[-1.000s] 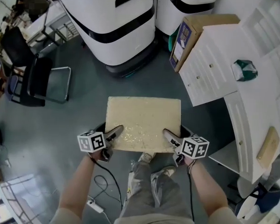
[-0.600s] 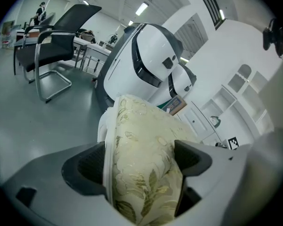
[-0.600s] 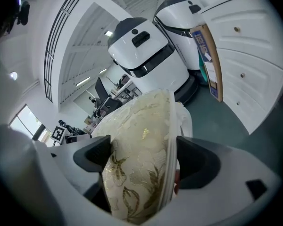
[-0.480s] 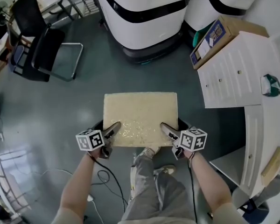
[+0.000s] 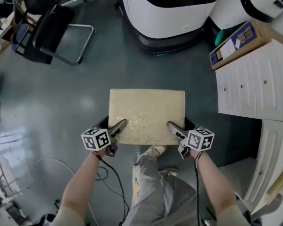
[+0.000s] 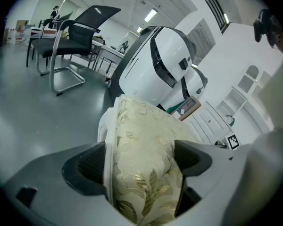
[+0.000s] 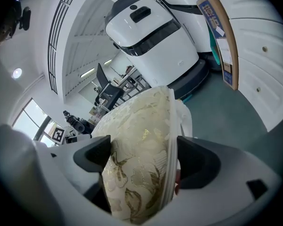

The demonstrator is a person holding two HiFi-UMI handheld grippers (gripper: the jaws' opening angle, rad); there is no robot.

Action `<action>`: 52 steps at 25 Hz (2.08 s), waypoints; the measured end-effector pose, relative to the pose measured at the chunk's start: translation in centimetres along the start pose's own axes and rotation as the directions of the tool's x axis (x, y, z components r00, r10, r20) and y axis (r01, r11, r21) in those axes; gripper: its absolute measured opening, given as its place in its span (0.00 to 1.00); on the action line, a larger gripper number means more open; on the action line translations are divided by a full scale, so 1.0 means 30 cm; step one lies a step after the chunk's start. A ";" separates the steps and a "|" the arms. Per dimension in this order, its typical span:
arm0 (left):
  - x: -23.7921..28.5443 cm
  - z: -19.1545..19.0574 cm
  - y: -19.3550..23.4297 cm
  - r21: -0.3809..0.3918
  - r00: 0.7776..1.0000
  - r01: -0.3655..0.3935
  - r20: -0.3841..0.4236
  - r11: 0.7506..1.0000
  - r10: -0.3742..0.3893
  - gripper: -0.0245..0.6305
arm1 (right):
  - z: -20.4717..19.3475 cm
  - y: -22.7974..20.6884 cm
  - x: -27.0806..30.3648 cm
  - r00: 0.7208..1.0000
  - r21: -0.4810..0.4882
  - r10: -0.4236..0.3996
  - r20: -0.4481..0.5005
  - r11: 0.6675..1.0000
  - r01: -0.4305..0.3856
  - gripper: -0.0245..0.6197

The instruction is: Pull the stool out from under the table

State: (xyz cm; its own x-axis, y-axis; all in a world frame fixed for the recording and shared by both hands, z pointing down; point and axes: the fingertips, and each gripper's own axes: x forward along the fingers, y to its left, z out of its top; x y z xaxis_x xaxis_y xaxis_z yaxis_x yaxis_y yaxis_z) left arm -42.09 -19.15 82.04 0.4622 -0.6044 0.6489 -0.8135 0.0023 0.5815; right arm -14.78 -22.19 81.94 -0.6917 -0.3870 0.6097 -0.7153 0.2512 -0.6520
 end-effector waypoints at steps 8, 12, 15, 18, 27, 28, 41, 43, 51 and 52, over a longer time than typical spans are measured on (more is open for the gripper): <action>0.091 -0.110 0.117 -0.027 1.000 -0.014 0.002 1.000 0.014 0.73 | -0.085 -0.106 0.123 1.000 0.003 0.005 -0.027 1.000 -0.005 0.73; 0.119 -0.165 0.158 -0.034 1.000 -0.019 0.003 0.999 0.019 0.73 | -0.130 -0.144 0.157 1.000 -0.003 -0.004 -0.028 1.000 0.004 0.73; 0.127 -0.190 0.183 -0.039 1.000 -0.012 0.016 0.999 0.013 0.73 | -0.141 -0.146 0.169 1.000 -0.033 -0.006 -0.006 0.999 0.006 0.73; 0.129 -0.198 0.197 -0.044 1.000 -0.010 0.027 0.999 0.011 0.73 | -0.144 -0.143 0.180 1.000 -0.046 -0.007 -0.008 0.999 0.006 0.73; 0.102 -0.314 0.204 -0.044 0.994 -0.017 -0.110 0.999 0.012 0.73 | -0.261 -0.149 0.155 0.994 -0.026 -0.048 -0.098 0.999 0.046 0.73; 0.092 -0.331 0.204 -0.040 0.992 -0.020 -0.122 0.999 0.015 0.73 | -0.279 -0.147 0.150 0.993 -0.025 -0.049 -0.103 0.999 0.047 0.73; 0.039 -0.245 0.056 0.236 0.981 -0.142 -0.096 0.961 0.168 0.69 | -0.197 -0.044 0.014 0.977 -0.066 -0.215 -0.005 0.975 0.214 0.63; 0.022 -0.208 -0.001 0.263 0.978 -0.164 -0.082 0.951 0.191 0.40 | -0.138 0.007 -0.042 0.973 -0.152 -0.226 0.047 0.961 0.231 0.53; -0.016 -0.043 -0.395 0.367 0.997 -0.061 -0.030 0.928 0.078 0.30 | 0.063 0.139 -0.409 0.930 -0.260 -0.274 0.246 0.905 0.336 0.27; -0.024 -0.023 -0.450 0.378 0.998 -0.045 -0.025 0.925 0.058 0.29 | 0.084 0.149 -0.465 0.921 -0.246 -0.283 0.268 0.904 0.350 0.25</action>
State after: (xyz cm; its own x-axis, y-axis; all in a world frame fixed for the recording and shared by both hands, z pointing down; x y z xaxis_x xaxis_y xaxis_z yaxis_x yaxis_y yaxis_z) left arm -31.19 -18.18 74.06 0.4225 -0.5831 0.6939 -0.9063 -0.2718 0.3235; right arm -8.07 -17.91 69.37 -0.4077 -0.6653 0.6254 -0.9130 0.3100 -0.2653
